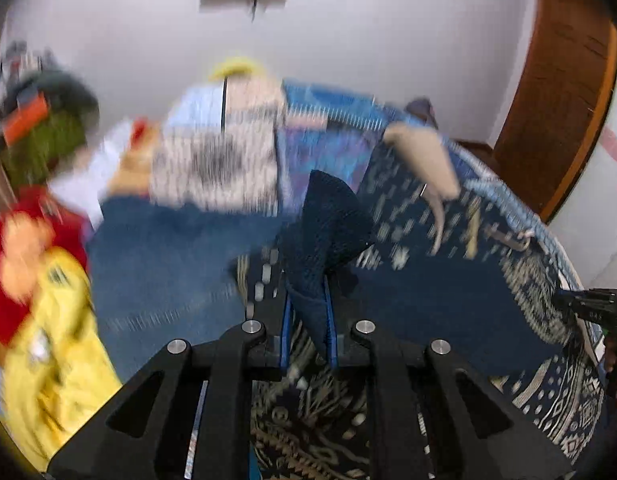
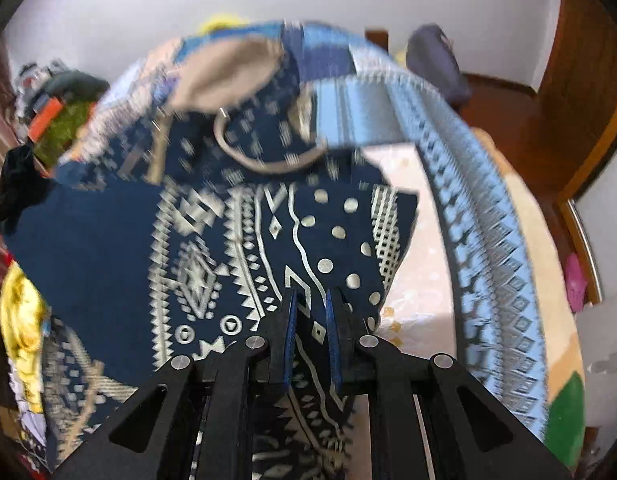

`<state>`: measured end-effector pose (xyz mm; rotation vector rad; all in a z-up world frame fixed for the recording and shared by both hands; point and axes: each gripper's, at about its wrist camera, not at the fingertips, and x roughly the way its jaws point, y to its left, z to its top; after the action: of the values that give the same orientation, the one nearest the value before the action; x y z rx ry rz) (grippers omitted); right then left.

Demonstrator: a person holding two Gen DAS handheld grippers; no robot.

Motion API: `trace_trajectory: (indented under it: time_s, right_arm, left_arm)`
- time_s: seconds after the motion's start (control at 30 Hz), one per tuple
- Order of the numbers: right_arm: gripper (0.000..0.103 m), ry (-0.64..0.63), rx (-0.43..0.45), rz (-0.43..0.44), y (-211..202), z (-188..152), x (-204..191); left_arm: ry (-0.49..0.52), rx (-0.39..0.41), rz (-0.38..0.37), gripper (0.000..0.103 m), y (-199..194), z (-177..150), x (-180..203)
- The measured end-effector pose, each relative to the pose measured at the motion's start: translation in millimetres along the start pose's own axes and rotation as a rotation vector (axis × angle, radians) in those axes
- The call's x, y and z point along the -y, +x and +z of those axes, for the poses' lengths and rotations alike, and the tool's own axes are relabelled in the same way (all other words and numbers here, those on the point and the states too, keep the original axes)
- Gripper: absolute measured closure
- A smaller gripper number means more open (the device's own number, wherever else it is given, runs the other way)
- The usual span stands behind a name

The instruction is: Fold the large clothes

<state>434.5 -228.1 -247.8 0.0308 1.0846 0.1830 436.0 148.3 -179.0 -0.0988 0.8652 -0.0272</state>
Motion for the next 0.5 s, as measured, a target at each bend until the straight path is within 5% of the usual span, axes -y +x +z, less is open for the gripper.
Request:
trace_trajectory:
  time_s: [0.2,0.33,0.4,0.43,0.47,0.5]
  right_arm:
    - [0.093,-0.109,0.019,-0.098,0,-6,-13]
    - [0.093,-0.151,0.034,-0.168,-3,-14,-13]
    - [0.092,-0.167,0.043,-0.188,-5,-19,-11]
    - [0.083,-0.178,0.049,-0.207,-6,-21,-12]
    - [0.049,-0.185,0.052,-0.24,-7,-23,-12]
    - [0.026,-0.195,0.067,-0.329,-8,-24,-12]
  left_arm:
    - [-0.083,-0.145,0.022,0.083,45,-43,-26]
    - [-0.116,-0.112,0.061,0.058,41,-62,-42]
    - [-0.123,-0.113,0.071,0.056,35,-68,-48]
    - [-0.119,-0.12,0.085,0.056,32,-72,-51]
    - [-0.114,-0.125,0.1,0.056,31,-72,-53]
    - [-0.1,-0.137,0.13,0.057,30,-75,-56]
